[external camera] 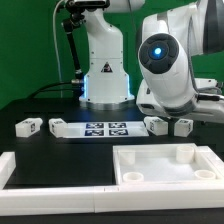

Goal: Assemble square table

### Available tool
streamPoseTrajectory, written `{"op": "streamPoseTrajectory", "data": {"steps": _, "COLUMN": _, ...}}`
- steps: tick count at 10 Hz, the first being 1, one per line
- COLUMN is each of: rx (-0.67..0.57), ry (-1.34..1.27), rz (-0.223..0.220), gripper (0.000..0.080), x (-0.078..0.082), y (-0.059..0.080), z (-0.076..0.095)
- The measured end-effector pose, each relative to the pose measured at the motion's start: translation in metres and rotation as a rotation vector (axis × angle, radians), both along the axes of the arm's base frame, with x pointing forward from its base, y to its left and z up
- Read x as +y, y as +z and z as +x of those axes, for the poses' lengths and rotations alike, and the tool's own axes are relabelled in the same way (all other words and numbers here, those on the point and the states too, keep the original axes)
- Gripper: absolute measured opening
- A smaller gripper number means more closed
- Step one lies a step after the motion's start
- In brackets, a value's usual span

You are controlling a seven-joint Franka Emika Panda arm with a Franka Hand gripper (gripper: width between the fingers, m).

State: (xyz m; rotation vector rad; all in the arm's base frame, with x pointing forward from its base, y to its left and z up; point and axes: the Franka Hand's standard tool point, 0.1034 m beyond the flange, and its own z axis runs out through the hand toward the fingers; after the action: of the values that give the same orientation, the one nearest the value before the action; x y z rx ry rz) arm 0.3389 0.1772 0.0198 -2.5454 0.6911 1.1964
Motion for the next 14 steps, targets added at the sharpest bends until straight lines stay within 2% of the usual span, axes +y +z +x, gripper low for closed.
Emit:
{"op": "streamPoseTrajectory", "data": {"steps": 2, "rx": 0.002, "ry": 0.0, "rz": 0.0, "gripper": 0.0649, "x": 0.0, "y": -0.001, "z": -0.001}}
{"op": "streamPoseTrajectory", "data": {"steps": 6, "rx": 0.041, "ry": -0.003, "rz": -0.003, "gripper": 0.0649, "x": 0.003, "y": -0.015, "z": -0.01}}
{"op": "streamPoseTrajectory", "data": {"steps": 9, "rx": 0.041, "ry": -0.004, "rz": -0.004, "gripper": 0.0619, "x": 0.002, "y": -0.015, "z": -0.01}}
{"op": "streamPoseTrajectory", "data": {"steps": 11, "rx": 0.041, "ry": -0.004, "rz": -0.004, "gripper": 0.0282, "x": 0.002, "y": -0.015, "z": -0.01}}
{"op": "streamPoseTrajectory", "data": {"steps": 14, "rx": 0.041, "ry": -0.004, "rz": -0.004, "gripper": 0.0284, "x": 0.002, "y": -0.015, "z": -0.01}}
